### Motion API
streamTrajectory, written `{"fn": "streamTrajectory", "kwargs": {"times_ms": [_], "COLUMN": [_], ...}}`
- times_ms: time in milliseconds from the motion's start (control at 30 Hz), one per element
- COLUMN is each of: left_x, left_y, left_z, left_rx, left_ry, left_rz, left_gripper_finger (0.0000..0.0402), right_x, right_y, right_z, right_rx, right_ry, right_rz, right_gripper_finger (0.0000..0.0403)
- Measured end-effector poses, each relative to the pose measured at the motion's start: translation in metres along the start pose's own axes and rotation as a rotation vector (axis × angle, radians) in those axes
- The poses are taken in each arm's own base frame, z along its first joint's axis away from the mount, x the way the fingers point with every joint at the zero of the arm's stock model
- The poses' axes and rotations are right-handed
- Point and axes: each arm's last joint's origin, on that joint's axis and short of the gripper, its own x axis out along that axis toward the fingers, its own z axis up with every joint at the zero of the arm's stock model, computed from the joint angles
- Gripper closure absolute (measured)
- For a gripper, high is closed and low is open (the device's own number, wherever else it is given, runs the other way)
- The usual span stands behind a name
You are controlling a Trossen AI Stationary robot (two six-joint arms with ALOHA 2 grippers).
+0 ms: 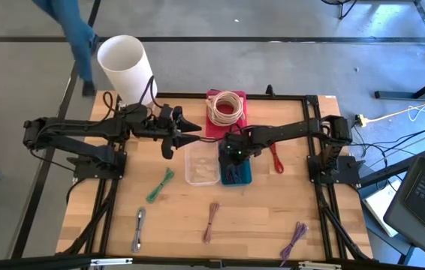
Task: Pick & Place USB Port
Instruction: Put the purple patterned charger cable into the blue bin, then put the white patterned charger cable into the blue bin
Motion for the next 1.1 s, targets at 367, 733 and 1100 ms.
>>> {"fn": "streamTrajectory", "kwargs": {"times_ms": [367, 733, 1100], "left_x": [0.000, 0.000, -0.002], "left_y": [0.000, 0.000, -0.002], "left_z": [0.000, 0.000, 0.002], "left_rx": [0.000, 0.000, 0.001], "left_ry": [0.000, 0.000, 0.006], "left_rz": [0.001, 0.000, -0.036], "left_gripper_finger": [0.0217, 0.0217, 0.0217], "right_x": [0.002, 0.001, -0.043], "right_y": [-0.002, 0.000, 0.022], "right_z": [0.002, 0.003, 0.008], "right_rx": [0.011, 0.025, -0.050], "right_ry": [0.015, 0.010, -0.171], "right_rz": [0.025, 0.058, -0.079], "right_gripper_finger": [0.0384, 0.0243, 0.0220]}}
